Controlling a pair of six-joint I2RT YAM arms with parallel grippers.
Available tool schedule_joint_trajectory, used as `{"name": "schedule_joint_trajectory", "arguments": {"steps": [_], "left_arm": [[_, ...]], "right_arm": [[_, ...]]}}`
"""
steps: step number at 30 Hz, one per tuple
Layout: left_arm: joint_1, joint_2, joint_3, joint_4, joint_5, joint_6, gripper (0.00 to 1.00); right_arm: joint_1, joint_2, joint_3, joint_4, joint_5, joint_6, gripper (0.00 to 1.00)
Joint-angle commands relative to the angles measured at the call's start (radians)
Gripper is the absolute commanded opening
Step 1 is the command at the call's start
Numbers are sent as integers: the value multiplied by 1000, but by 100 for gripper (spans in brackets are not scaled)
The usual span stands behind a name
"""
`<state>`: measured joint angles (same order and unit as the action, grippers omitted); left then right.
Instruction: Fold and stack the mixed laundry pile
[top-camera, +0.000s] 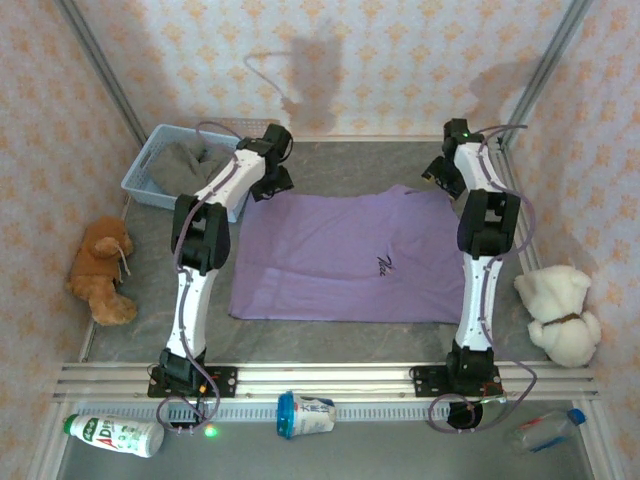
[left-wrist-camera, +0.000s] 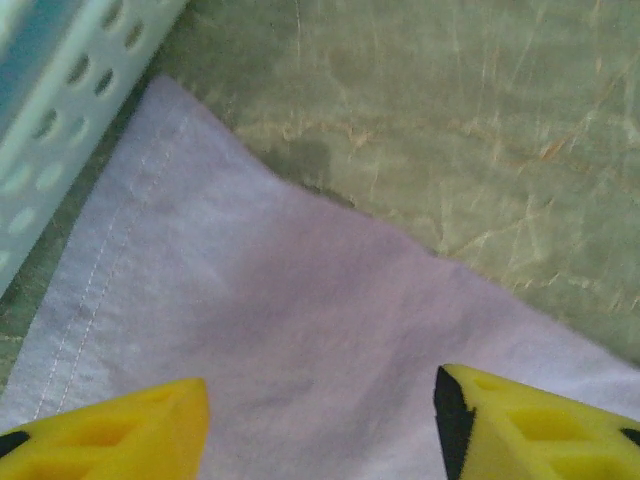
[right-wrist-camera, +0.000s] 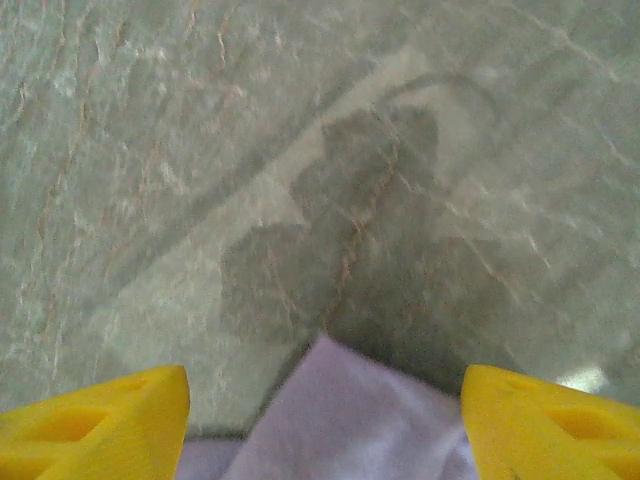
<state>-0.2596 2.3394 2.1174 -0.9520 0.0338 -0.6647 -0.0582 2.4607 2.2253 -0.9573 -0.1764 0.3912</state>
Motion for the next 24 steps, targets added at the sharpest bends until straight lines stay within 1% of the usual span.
{"name": "schedule_joint_trajectory", "arguments": {"steps": [1,4,6,7,9,11,12,14,15,16,18,19,20,21,23,24], "left_arm": [[23,63,73,-86,-65,-43,66],[24,125,148,-115,-70,-70,66],[24,173,211,-152,-92,-98,66],[25,191,235,-163,-96,-108,66],[27,229,276,-181,-105,-137,66],[35,255,301,-189,-106,-166,66],[38,262,304,-185,-104,-179,66],[45,274,303,-182,-97,-207,65],[47,278,302,-180,-88,-216,63],[47,281,303,-178,-81,-220,57],[47,278,299,-174,-70,-218,39],[45,275,296,-172,-62,-215,31],[45,268,293,-170,-56,-209,20],[45,259,291,-166,-49,-201,11],[42,238,286,-165,-45,-186,0],[40,223,285,-169,-49,-177,0]], "right_arm": [[11,63,86,-64,-34,-44,73],[11,91,107,-75,-49,-39,72],[11,98,102,-74,-57,-39,68],[10,100,100,-75,-50,-39,63],[5,108,104,-87,-23,-33,44],[-9,108,107,-96,-13,-19,29],[-18,106,105,-96,-22,-12,23],[-39,98,100,-91,-49,-2,13],[-46,93,95,-86,-64,-2,9],[-51,88,94,-84,-70,-2,7],[-55,74,96,-82,-71,-13,1],[-55,67,96,-80,-69,-18,0],[-55,56,96,-78,-70,-20,0],[-55,48,96,-78,-72,-20,0],[-55,31,96,-76,-75,-21,0],[-54,23,94,-74,-79,-21,0]]}}
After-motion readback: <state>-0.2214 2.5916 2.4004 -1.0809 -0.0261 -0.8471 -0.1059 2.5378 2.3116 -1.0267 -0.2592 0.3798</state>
